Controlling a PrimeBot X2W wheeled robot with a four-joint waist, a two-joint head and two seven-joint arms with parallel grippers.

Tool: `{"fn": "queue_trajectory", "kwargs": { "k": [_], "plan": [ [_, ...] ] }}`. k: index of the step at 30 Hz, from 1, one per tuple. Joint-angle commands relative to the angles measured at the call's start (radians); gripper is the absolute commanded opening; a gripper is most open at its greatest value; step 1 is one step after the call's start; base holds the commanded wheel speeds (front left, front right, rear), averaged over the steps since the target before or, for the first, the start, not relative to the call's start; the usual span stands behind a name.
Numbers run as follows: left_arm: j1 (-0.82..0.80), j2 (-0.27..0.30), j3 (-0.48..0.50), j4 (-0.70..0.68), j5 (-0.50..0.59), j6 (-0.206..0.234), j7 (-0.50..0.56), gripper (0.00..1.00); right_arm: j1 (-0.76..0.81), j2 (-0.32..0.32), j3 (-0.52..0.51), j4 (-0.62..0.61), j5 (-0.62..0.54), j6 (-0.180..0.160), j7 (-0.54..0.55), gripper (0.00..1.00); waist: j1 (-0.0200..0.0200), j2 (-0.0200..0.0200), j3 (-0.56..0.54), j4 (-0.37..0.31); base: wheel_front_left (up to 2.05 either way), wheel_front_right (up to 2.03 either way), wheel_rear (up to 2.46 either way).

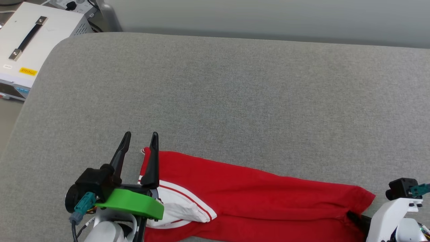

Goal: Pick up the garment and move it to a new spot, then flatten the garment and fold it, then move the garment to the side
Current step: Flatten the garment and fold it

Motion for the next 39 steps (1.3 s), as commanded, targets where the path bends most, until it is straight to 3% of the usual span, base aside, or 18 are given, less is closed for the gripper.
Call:
{"fn": "queue_trajectory", "kwargs": {
  "k": [1,9,20,28,39],
  "plan": [
    [0.01,-0.009,0.01,0.002,0.026,-0.006,-0.006,1.0,-0.012,0.008,0.027,0.019,0.007,0.0,-0.003,0.0,0.0,0.0,-0.021,-0.008,0.0,0.0,0.0],
    [0.039,-0.002,0.015,0.015,0.046,0.006,0.0,1.0,-0.039,-0.025,-0.013,-0.011,-0.005,0.0,-0.006,0.0,0.0,0.0,-0.064,-0.03,0.0,0.0,0.0],
    [0.058,0.006,0.001,0.031,0.04,0.014,0.026,1.0,-0.009,-0.06,-0.239,0.011,-0.039,0.0,0.066,0.0,0.0,0.0,-0.11,-0.056,0.0,0.0,0.0],
    [0.058,0.01,-0.01,0.037,0.037,0.013,0.038,1.0,-0.013,-0.034,-0.314,-0.027,-0.053,0.0,0.134,0.0,0.0,0.0,-0.12,-0.064,0.0,0.0,0.0],
    [0.046,0.008,-0.021,0.038,0.036,0.017,0.043,1.0,-0.062,0.205,-0.349,-0.141,0.402,0.0,0.384,0.0,0.0,0.0,-0.119,-0.04,0.0,0.0,0.0]
  ]
}}
